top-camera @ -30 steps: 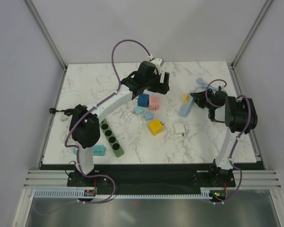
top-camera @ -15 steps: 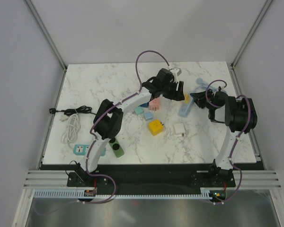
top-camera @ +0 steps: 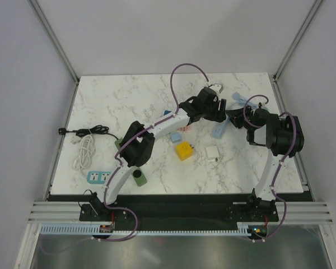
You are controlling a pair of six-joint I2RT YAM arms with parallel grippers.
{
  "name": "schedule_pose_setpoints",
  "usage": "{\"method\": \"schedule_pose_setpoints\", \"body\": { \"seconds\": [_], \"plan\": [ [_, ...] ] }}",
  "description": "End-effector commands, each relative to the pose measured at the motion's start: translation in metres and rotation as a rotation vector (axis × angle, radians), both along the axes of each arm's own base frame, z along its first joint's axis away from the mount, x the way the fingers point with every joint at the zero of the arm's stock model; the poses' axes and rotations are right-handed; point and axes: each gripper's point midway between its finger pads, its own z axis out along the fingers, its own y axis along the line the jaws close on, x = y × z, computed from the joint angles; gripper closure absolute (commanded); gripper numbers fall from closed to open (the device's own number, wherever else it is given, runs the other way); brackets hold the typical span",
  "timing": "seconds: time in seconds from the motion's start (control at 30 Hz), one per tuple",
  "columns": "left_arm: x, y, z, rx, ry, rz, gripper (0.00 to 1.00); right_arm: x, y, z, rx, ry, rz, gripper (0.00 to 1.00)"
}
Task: Pull the plug off the socket
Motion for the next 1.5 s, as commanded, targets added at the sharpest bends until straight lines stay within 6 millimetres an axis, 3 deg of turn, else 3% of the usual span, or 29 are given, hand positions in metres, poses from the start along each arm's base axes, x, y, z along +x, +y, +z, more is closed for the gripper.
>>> {"method": "schedule_pose_setpoints", "body": {
  "seconds": [0.0,0.2,0.47,0.93,1.1,1.3,1.37,1.4,1.47],
  "plan": [
    [0.016,0.001,-0.011,-0.040,0.047,0.133,0.31,0.007,-0.007,0.007,-0.047,-0.070,-0.005,1.00],
    [0.015,-0.014,-0.021,-0.076,0.067,0.111,0.43,0.007,-0.006,0.008,-0.037,-0.079,-0.001,1.00],
    [0.021,-0.018,-0.031,-0.084,0.053,0.117,0.55,0.007,-0.006,0.009,-0.034,-0.083,-0.002,1.00],
    [0.025,-0.029,-0.029,-0.134,0.052,0.117,0.46,0.006,-0.005,0.008,-0.030,-0.083,0.000,1.00],
    [0.029,-0.034,-0.031,-0.160,0.056,0.125,0.49,0.006,-0.005,0.008,-0.029,-0.081,0.000,1.00],
    [0.032,-0.037,-0.026,-0.187,0.050,0.137,0.67,0.007,-0.006,0.007,-0.031,-0.078,-0.001,1.00],
    [0.034,-0.037,-0.019,-0.188,0.028,0.132,0.78,0.006,-0.007,0.006,-0.033,-0.074,-0.005,1.00],
    [0.035,-0.036,-0.015,-0.186,0.013,0.132,0.93,0.006,-0.006,0.006,-0.033,-0.072,-0.003,1.00],
    [0.036,-0.033,-0.005,-0.181,-0.011,0.131,0.98,0.006,-0.008,0.006,-0.035,-0.069,-0.009,1.00]
  ]
}}
